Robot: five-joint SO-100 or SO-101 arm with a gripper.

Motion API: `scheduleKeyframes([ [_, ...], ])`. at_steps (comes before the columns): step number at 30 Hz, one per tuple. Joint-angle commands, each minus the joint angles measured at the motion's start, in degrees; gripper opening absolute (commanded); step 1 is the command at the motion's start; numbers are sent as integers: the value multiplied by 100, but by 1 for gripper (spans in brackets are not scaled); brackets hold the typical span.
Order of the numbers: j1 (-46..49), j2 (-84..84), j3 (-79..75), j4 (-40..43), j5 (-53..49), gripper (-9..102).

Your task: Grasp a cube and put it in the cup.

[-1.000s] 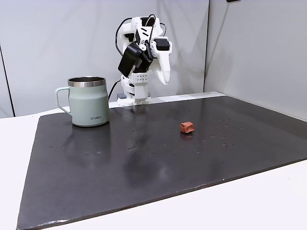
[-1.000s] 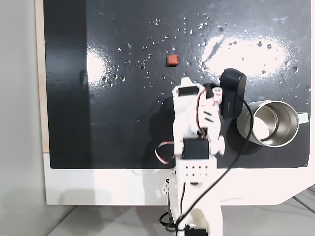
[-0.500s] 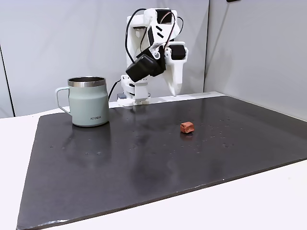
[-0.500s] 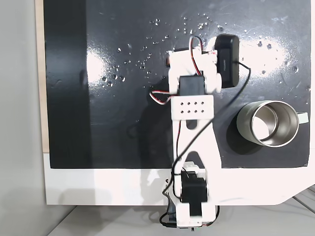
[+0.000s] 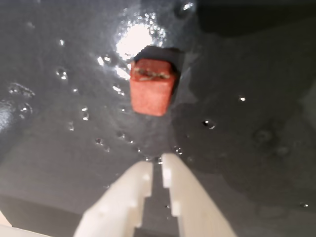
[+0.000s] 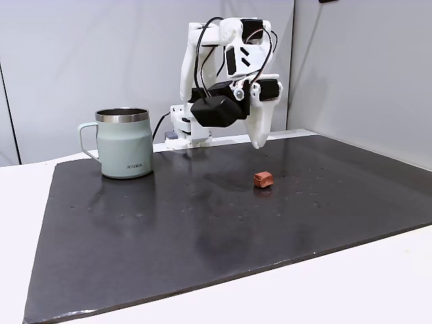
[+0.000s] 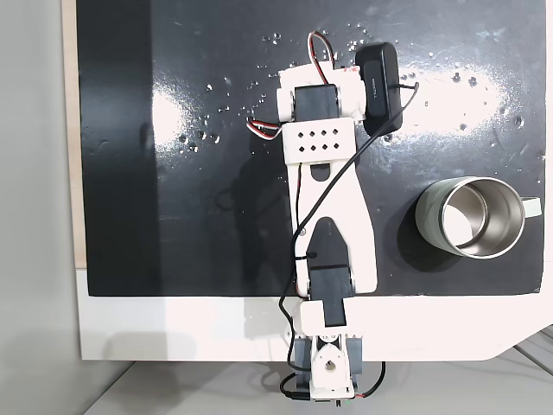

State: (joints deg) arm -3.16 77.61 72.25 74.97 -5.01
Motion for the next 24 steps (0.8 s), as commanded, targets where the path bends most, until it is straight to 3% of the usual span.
scheduleKeyframes([
  [1, -26, 35, -387, 53, -26, 0],
  [8, -53, -26, -396, 185, -44, 26],
  [24, -53, -501, -431, 185, 0, 27],
])
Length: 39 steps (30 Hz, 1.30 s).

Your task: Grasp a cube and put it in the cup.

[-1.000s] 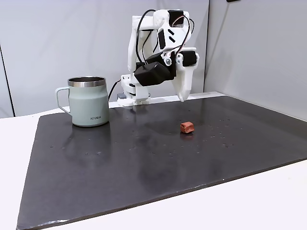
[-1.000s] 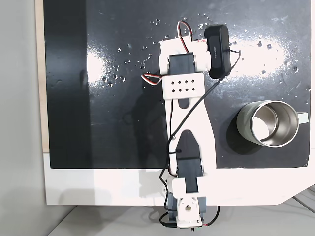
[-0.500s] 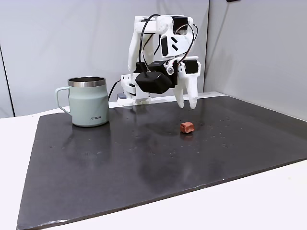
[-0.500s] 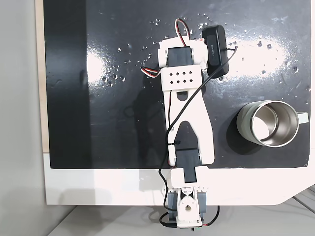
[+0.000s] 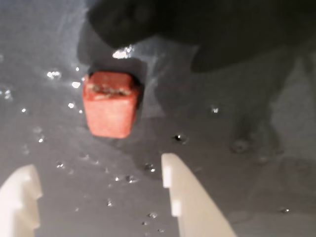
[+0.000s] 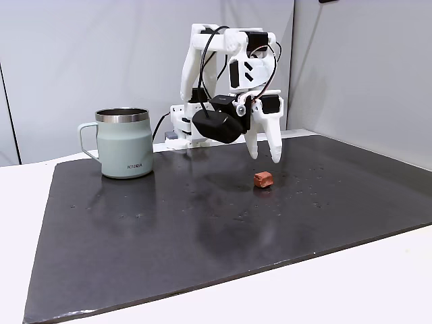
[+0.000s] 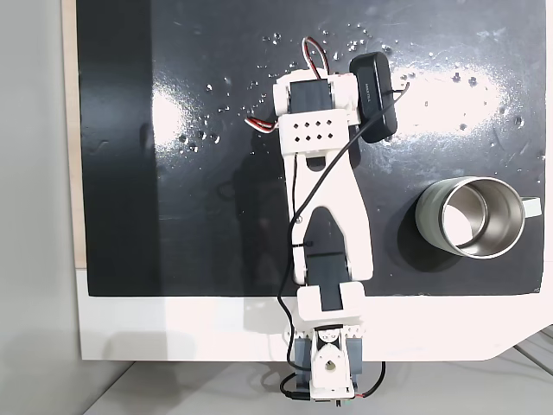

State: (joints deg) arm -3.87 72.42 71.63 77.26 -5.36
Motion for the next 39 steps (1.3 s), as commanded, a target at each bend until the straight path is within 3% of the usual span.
scheduleKeyframes([
  [1, 18, -44, -369, -70, 35, 27],
  [21, 26, -1230, -905, -202, -62, 25],
  [29, 88, -1283, -888, -167, -18, 9],
  [39, 158, -940, -896, 0, 62, 5],
])
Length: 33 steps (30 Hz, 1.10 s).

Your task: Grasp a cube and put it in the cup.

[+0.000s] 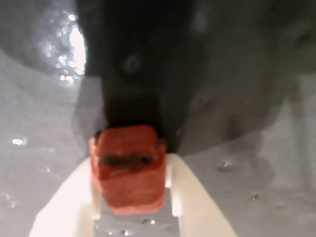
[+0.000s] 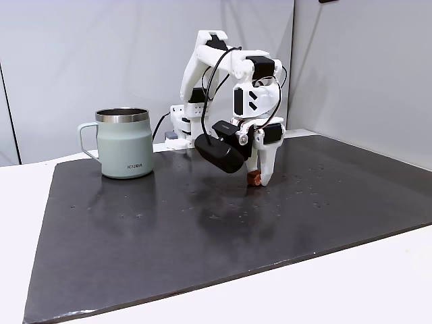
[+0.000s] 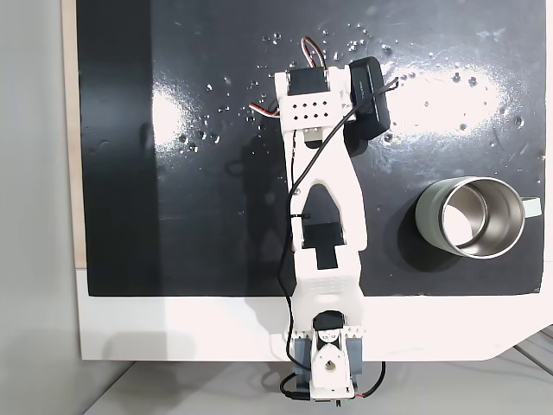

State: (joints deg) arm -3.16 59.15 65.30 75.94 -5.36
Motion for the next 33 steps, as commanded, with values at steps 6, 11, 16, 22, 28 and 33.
scheduleKeyframes([
  [6, 88, 1169, -264, 501, 211, 5],
  [11, 123, 1969, -264, 870, 308, 5],
  [16, 316, 2953, -264, 1116, 396, 4],
  [22, 721, 3885, -264, 1187, 448, 4],
  [28, 923, 4148, -272, 1354, 360, 4],
  [33, 1397, 4157, -562, 1784, 422, 3],
])
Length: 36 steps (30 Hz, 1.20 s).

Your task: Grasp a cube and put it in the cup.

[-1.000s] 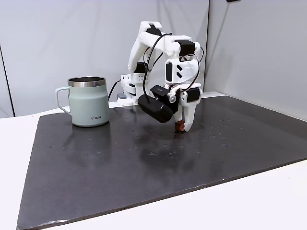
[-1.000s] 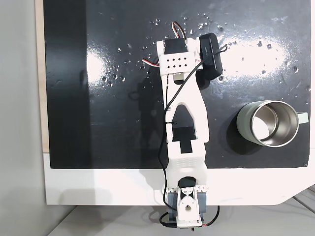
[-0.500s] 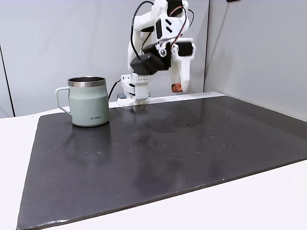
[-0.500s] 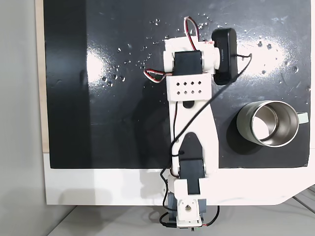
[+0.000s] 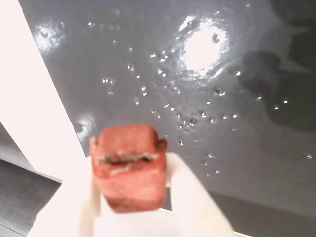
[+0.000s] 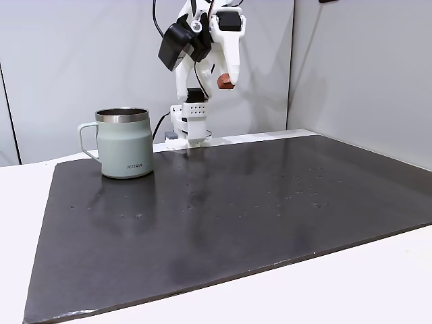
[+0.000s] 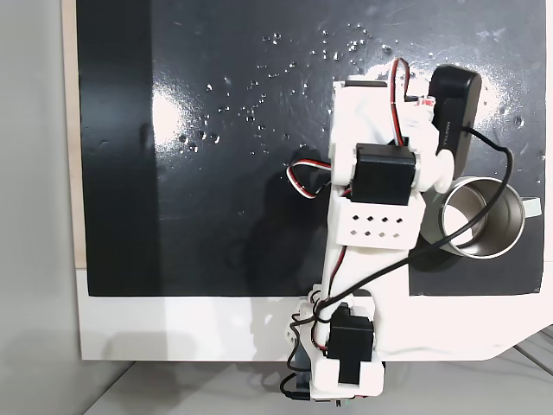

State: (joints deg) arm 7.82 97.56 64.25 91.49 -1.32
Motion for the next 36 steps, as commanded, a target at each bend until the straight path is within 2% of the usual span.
scheduleKeyframes([
  [1, 404, 316, -562, 352, 18, 3],
  [6, 949, 316, -1292, 1143, -158, 3],
  [14, 2188, 1178, -1099, 1151, -1020, 3],
  [23, 3454, 1705, 97, 1134, -2118, 2],
  [36, 4263, 1846, 1652, 1134, -3226, 2],
])
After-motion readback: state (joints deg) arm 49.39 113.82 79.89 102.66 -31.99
